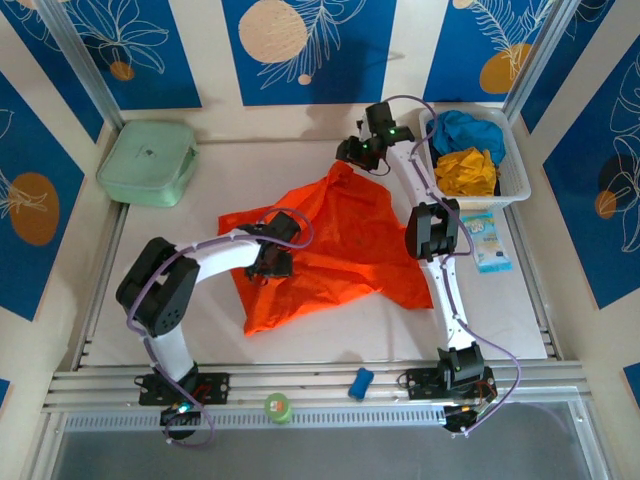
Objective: Fold and stack the t-shirts
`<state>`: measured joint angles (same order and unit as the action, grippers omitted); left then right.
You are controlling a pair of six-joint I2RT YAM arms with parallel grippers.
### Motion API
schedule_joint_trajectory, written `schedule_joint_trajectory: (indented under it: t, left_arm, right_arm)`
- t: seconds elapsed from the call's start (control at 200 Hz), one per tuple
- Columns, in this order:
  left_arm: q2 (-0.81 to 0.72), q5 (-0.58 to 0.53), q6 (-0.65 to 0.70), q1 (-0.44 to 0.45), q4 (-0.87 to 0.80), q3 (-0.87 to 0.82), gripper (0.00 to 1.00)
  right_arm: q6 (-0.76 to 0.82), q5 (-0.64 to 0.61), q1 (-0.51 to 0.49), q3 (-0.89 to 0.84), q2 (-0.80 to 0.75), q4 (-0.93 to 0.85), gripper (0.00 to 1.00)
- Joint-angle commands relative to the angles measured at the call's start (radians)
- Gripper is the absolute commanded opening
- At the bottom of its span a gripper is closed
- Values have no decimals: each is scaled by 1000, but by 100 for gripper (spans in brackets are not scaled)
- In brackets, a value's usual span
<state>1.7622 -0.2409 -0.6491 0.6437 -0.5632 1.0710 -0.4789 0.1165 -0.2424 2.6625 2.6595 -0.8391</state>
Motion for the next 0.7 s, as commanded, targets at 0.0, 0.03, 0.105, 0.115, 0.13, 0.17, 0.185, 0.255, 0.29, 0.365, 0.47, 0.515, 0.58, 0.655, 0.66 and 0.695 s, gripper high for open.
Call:
schedule_joint_trajectory:
  t: [0.0, 0.03, 0.105, 0.115, 0.13, 0.17, 0.185, 0.255, 0.29, 0.365, 0.47, 0.515, 0.58, 0.655, 0.66, 0.695]
  left_arm:
    - [-98, -69, 14, 2, -99, 40, 81]
    - [-120, -86, 14, 1, -120, 47, 83]
    - [-176, -132, 11, -6, -181, 65, 88]
    - [-183, -136, 10, -8, -188, 67, 88]
    - [-194, -142, 10, -12, -198, 69, 88]
    - [-221, -146, 6, -26, -220, 73, 89]
    - [-231, -144, 4, -36, -226, 72, 89]
    - [-274, -117, 4, -86, -236, 64, 90]
    - [-290, -98, 5, -115, -232, 57, 90]
    - [-305, -61, 12, -177, -215, 47, 90]
    - [-262, 6, 26, -255, -189, 66, 90]
    - [-231, 41, 31, -283, -168, 74, 88]
    - [-184, 87, 34, -318, -128, 89, 87]
    - [-125, 101, 32, -347, -97, 114, 85]
    - [-122, 101, 31, -349, -96, 115, 85]
    - [-95, 99, 29, -360, -88, 131, 85]
  right_arm:
    - [6, 11, -4, 51, -21, 15, 57]
    - [9, 2, -5, 50, -33, 4, 58]
    - [25, -20, -6, 31, -72, -29, 61]
    - [29, -22, -6, 27, -80, -34, 61]
    - [33, -28, -9, 19, -88, -40, 61]
    - [45, -52, -10, -11, -124, -59, 67]
    - [50, -61, -11, -27, -134, -65, 68]
    - [74, -93, -16, -124, -212, -78, 69]
    - [82, -113, -21, -185, -252, -79, 69]
    - [91, -155, -30, -341, -352, -69, 69]
    - [83, -181, -37, -598, -494, -10, 69]
    - [77, -184, -41, -713, -555, 25, 68]
    - [72, -191, -49, -863, -635, 74, 66]
    - [68, -208, -66, -1008, -710, 113, 63]
    - [67, -210, -67, -1018, -714, 116, 63]
    - [62, -219, -77, -1077, -742, 128, 62]
